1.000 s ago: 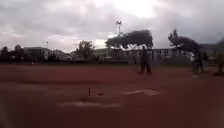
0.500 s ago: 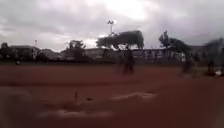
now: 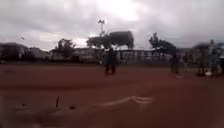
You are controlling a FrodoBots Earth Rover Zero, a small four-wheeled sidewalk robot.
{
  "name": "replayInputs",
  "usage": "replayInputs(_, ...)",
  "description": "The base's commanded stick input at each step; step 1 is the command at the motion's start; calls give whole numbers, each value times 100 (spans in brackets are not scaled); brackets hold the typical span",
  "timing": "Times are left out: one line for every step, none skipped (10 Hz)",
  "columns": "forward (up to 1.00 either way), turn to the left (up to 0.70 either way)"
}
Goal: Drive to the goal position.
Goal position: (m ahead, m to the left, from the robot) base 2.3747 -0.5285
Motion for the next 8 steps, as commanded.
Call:
replayInputs(70,0)
replayInputs(70,0)
replayInputs(70,0)
replayInputs(70,0)
replayInputs(70,0)
replayInputs(70,0)
replayInputs(70,0)
replayInputs(70,0)
